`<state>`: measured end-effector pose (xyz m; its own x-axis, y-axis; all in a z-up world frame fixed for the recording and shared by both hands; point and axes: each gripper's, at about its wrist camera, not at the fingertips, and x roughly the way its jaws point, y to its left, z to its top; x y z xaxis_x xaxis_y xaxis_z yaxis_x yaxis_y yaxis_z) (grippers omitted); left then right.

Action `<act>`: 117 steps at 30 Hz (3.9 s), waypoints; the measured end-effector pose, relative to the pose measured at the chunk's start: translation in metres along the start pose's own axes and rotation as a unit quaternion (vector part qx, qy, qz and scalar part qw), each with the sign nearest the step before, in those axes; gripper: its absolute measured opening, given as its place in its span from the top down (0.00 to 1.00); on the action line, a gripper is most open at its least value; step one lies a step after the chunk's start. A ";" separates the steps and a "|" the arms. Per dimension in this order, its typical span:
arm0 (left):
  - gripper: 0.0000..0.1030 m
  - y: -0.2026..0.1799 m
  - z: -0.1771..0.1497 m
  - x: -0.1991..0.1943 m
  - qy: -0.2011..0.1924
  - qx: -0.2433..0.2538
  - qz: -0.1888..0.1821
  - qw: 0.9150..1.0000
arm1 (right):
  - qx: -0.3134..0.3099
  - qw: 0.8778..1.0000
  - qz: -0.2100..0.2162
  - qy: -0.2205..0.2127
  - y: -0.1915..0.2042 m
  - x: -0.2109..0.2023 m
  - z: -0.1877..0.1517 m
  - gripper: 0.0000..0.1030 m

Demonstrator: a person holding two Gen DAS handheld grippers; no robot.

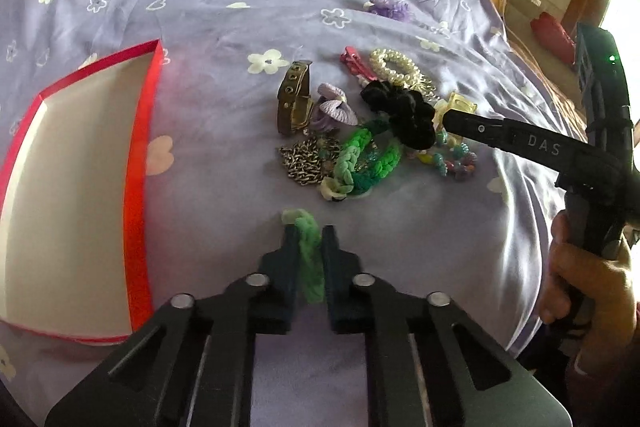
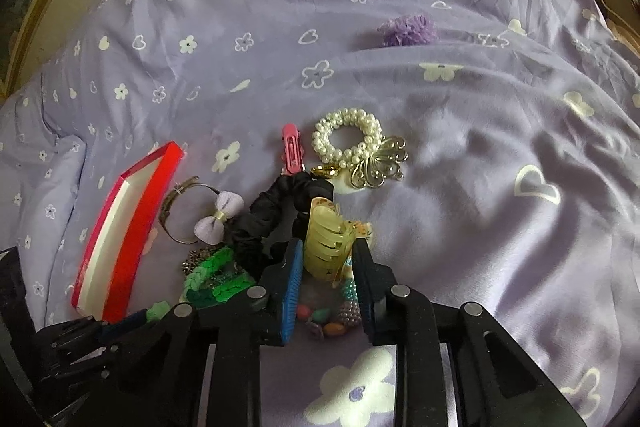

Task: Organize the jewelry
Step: 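Grasp green hair tie with left tool while right tool grasps yellow claw clip, then carry both items into the box and open both tools to release, then grasp the watch with left tool while right tool grasps black scrunchie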

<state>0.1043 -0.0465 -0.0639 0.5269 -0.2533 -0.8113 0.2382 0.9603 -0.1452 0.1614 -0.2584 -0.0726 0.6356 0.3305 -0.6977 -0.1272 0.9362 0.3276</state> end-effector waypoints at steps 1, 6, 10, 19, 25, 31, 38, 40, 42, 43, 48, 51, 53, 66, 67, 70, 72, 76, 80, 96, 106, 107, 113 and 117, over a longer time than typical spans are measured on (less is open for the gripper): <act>0.94 0.000 0.000 -0.002 -0.003 0.000 0.000 1.000 | 0.000 1.000 0.003 -0.004 0.000 -0.004 -0.001 0.76; 0.95 0.009 -0.001 -0.016 -0.019 -0.013 -0.007 1.000 | -0.003 1.000 0.023 -0.013 0.010 -0.021 -0.005 0.76; 0.95 0.020 -0.003 -0.029 -0.031 -0.030 -0.010 0.999 | -0.015 0.999 0.043 -0.014 0.024 -0.032 -0.011 0.76; 0.96 0.042 -0.007 -0.061 -0.064 -0.054 -0.006 0.996 | -0.042 0.995 0.090 -0.005 0.069 -0.038 -0.017 0.76; 0.96 0.067 -0.012 -0.078 -0.078 -0.075 0.012 0.994 | -0.063 0.991 0.114 0.010 0.100 -0.030 -0.024 0.76; 0.96 0.106 -0.021 -0.088 -0.086 -0.112 0.036 0.989 | -0.090 0.985 0.145 0.033 0.138 -0.017 -0.034 0.76; 0.96 0.155 -0.034 -0.096 -0.090 -0.154 0.070 0.982 | -0.134 0.972 0.184 0.063 0.193 0.006 -0.046 0.76; 0.96 0.168 -0.038 -0.096 -0.088 -0.164 0.078 0.979 | -0.148 0.967 0.192 0.074 0.210 0.016 -0.050 0.76; 0.96 0.178 -0.041 -0.096 -0.086 -0.172 0.085 0.978 | -0.156 0.964 0.198 0.085 0.222 0.026 -0.052 0.76; 0.96 0.183 -0.042 -0.095 -0.084 -0.175 0.087 0.977 | -0.161 0.962 0.200 0.089 0.228 0.031 -0.054 0.76; 0.96 0.205 -0.045 -0.087 -0.072 -0.191 0.096 0.974 | -0.190 0.954 0.199 0.117 0.253 0.057 -0.060 0.76; 0.96 0.216 -0.047 -0.081 -0.063 -0.198 0.097 0.973 | -0.204 0.950 0.192 0.137 0.260 0.071 -0.064 0.76; 0.95 0.221 -0.048 -0.076 -0.057 -0.201 0.098 0.973 | -0.213 0.948 0.187 0.146 0.263 0.077 -0.066 0.76; 0.91 0.229 -0.056 -0.053 -0.026 -0.208 0.102 0.972 | -0.237 0.940 0.179 0.169 0.268 0.088 -0.071 0.75; 0.90 0.229 -0.056 -0.054 -0.027 -0.208 0.102 0.972 | -0.238 0.940 0.178 0.168 0.269 0.088 -0.072 0.75; 0.84 0.229 -0.056 -0.056 -0.027 -0.210 0.105 0.972 | -0.241 0.940 0.175 0.166 0.270 0.088 -0.073 0.74; 0.74 0.229 -0.057 -0.059 -0.030 -0.211 0.107 0.971 | -0.240 0.941 0.174 0.166 0.271 0.087 -0.073 0.73; 0.72 0.228 -0.057 -0.069 -0.039 -0.211 0.112 0.970 | -0.233 0.943 0.175 0.161 0.268 0.083 -0.072 0.65; 0.68 0.224 -0.053 -0.080 -0.048 -0.208 0.115 0.970 | -0.224 0.946 0.180 0.151 0.262 0.072 -0.068 0.63; 0.59 0.170 -0.028 -0.094 -0.068 -0.169 0.091 0.979 | -0.153 0.970 0.164 0.090 0.191 0.012 -0.047 0.56; 0.58 0.111 -0.006 -0.077 -0.063 -0.118 0.050 0.990 | -0.085 0.989 0.109 0.051 0.112 -0.016 -0.033 0.54; 0.58 0.106 -0.003 -0.075 -0.062 -0.113 0.046 0.991 | -0.077 0.991 0.102 0.046 0.103 -0.018 -0.031 0.54; 0.58 0.071 0.018 -0.059 -0.057 -0.082 0.022 0.995 | -0.036 0.997 0.069 0.027 0.057 -0.025 -0.018 0.54; 0.58 0.052 0.031 -0.046 -0.052 -0.063 0.011 0.997 | -0.015 0.998 0.051 0.015 0.034 -0.025 -0.010 0.53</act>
<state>0.1173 0.0118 -0.0166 0.6146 -0.2370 -0.7524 0.1250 0.9710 -0.2037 0.1341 -0.2333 -0.0501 0.5949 0.4275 -0.6807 -0.2127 0.9004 0.3795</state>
